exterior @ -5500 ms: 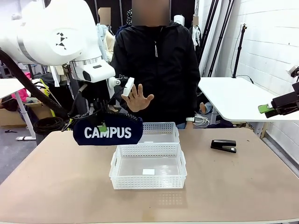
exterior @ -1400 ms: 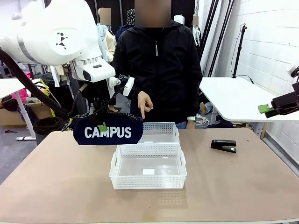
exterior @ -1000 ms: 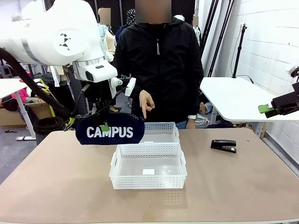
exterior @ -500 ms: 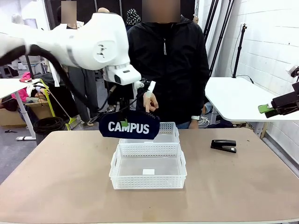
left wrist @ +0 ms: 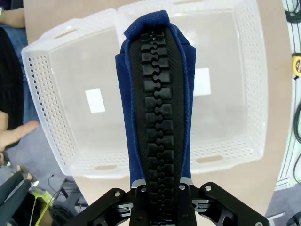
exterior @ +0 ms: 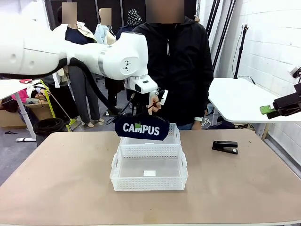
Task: Distribute items into two baskets.
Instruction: Place the picked Pencil pouch into the Organizing basket as instructed by the person, then pick up the Stapler that the person points to.
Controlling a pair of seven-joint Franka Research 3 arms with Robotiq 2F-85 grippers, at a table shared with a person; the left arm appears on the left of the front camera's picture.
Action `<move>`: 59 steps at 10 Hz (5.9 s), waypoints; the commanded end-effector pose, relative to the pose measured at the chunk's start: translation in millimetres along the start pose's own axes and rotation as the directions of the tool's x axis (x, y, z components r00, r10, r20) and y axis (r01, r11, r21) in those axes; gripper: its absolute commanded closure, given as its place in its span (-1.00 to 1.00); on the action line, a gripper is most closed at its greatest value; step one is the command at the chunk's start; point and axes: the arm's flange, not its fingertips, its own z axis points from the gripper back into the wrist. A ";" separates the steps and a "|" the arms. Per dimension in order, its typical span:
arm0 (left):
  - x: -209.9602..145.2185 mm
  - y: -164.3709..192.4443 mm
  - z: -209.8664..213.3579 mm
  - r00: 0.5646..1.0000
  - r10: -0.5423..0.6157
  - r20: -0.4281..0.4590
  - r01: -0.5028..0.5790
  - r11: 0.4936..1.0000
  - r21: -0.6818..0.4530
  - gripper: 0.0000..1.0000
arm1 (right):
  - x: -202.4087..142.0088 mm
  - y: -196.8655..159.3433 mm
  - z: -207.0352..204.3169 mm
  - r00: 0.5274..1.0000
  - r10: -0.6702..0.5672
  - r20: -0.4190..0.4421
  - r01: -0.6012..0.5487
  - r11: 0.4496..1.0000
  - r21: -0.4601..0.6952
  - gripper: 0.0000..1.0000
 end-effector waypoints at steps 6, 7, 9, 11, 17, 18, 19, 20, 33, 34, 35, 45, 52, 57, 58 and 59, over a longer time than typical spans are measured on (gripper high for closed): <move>16.0 85.7 -31.3 0.997 0.066 0.047 -0.064 0.997 -0.041 1.00 | -1.0 0.0 -0.8 1.000 -0.001 0.002 0.001 1.000 0.003 -1.00; 17.4 90.3 -39.2 0.997 0.062 0.045 -0.060 0.997 -0.055 1.00 | -1.0 0.0 -0.8 1.000 -0.001 0.002 0.001 1.000 0.003 -1.00; 19.9 96.1 -50.1 0.995 0.089 0.053 -0.088 0.996 -0.025 1.00 | -1.0 0.0 -0.8 1.000 -0.001 0.002 0.001 1.000 0.003 -1.00; 19.9 101.0 -60.0 0.991 0.121 0.060 -0.120 0.993 -0.024 1.00 | -1.0 0.0 -0.8 1.000 -0.001 0.002 0.001 1.000 0.003 -1.00; 28.8 100.0 -91.2 0.986 0.167 -0.023 -0.167 0.986 0.015 1.00 | -1.0 0.0 -0.8 1.000 -0.001 0.002 0.001 1.000 0.003 -1.00; 29.5 96.7 -96.2 0.986 0.168 -0.010 -0.168 0.986 0.001 1.00 | -1.0 0.0 -0.8 1.000 -0.001 0.002 0.001 1.000 0.003 -1.00; 29.2 94.4 -100.7 0.986 0.165 -0.012 -0.165 0.986 -0.008 1.00 | -1.0 0.0 -0.8 1.000 -0.001 0.002 0.001 1.000 0.003 -1.00; 26.8 94.9 -104.1 0.987 0.164 0.004 -0.164 0.986 -0.030 1.00 | -1.0 0.0 -0.8 1.000 -0.001 0.002 0.001 1.000 0.003 -1.00; -21.4 41.9 7.6 0.989 0.145 0.011 -0.141 0.976 -0.167 -1.00 | -1.0 0.0 -0.8 1.000 -0.001 0.002 0.001 1.000 0.003 -1.00; -34.5 31.3 15.7 0.986 0.165 0.007 -0.162 0.973 -0.167 -1.00 | -1.0 0.0 -0.8 1.000 -0.001 0.002 0.001 1.000 0.003 -1.00; -47.0 21.0 21.1 0.985 0.168 0.038 -0.160 0.973 -0.164 -1.00 | -1.0 0.0 -0.8 1.000 -0.001 0.002 0.001 1.000 0.003 -1.00; -38.1 38.6 29.9 0.983 0.185 0.006 -0.181 0.971 -0.158 -1.00 | -1.0 0.0 -0.8 1.000 -0.001 0.002 0.001 1.000 0.003 -1.00; -195.1 7.0 42.8 0.880 0.475 0.023 -0.436 0.824 -0.363 -1.00 | -1.0 0.0 -0.8 1.000 -0.001 0.002 0.001 1.000 0.003 -1.00; -337.1 -72.7 64.3 0.694 0.675 0.253 -0.591 0.734 -0.335 -1.00 | -1.0 0.0 -0.8 1.000 -0.001 0.002 0.001 1.000 0.003 -1.00; -361.5 -104.8 68.3 0.607 0.740 0.291 -0.664 0.673 -0.327 -1.00 | -1.0 0.0 -0.8 1.000 -0.001 0.002 0.001 1.000 0.003 -1.00; -378.4 -125.3 68.4 0.561 0.770 0.304 -0.704 0.637 -0.315 -1.00 | -1.0 0.0 -0.8 1.000 -0.001 0.002 0.001 1.000 0.003 -1.00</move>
